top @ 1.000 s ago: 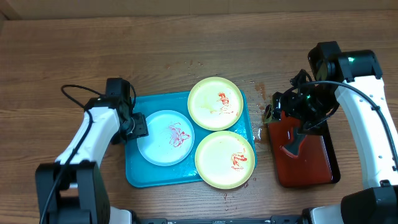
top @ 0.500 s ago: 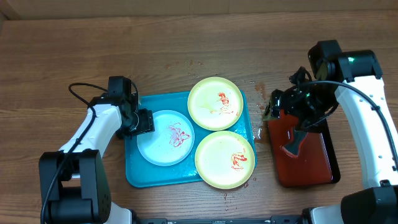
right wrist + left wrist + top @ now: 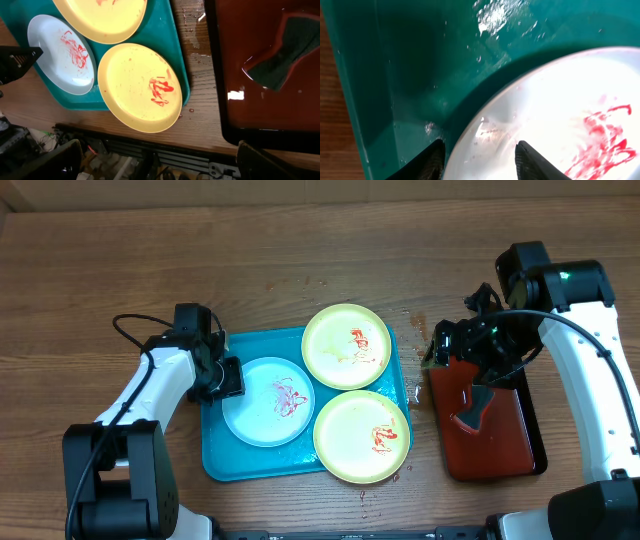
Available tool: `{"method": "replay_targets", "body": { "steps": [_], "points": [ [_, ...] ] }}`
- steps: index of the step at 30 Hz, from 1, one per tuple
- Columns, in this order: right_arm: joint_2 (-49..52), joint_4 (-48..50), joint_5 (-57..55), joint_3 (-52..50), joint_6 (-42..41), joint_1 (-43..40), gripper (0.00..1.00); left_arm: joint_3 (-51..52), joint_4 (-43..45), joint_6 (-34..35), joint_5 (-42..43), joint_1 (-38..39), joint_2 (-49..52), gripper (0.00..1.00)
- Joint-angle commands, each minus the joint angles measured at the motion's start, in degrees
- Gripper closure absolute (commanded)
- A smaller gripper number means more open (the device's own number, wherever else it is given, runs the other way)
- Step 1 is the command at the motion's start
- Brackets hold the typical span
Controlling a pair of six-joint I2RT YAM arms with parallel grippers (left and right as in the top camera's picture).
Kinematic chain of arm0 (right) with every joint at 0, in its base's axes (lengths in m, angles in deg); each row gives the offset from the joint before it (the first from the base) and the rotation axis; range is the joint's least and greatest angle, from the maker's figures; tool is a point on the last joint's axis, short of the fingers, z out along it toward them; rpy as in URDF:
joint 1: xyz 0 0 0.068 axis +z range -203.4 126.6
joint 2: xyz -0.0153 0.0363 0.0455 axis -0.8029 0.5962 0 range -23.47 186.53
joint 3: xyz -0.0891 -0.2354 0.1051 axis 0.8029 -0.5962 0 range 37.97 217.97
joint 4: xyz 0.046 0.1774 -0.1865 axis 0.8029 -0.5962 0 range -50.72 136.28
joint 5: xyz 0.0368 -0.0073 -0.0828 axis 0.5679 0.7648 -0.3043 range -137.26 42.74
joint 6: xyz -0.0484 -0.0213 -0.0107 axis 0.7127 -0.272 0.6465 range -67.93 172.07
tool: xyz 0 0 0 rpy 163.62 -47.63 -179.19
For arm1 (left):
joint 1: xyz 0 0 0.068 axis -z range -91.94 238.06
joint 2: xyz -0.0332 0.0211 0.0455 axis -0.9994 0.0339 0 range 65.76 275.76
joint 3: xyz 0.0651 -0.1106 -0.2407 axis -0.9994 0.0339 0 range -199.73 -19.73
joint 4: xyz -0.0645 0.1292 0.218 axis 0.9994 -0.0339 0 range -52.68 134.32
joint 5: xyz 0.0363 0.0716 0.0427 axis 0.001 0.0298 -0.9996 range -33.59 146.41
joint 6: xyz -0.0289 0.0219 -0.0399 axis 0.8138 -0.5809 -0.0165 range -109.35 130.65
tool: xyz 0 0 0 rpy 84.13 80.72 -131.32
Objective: Clean dirty plates on tray and stack at the side
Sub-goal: 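Grip the white plate rim with the left gripper to hold it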
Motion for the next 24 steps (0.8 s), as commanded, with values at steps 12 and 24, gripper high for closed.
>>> {"method": "replay_targets", "body": {
  "steps": [12, 24],
  "points": [
    [-1.0, 1.0, 0.4, 1.1, 0.3, 0.2, 0.00, 2.2, -1.1, -2.2, -4.1, 0.4, 0.4, 0.80],
    [-1.0, 1.0, 0.4, 1.1, 0.3, 0.2, 0.00, 7.3, 3.3, -2.2, -4.5, 0.4, 0.4, 0.96]
  ]
}}
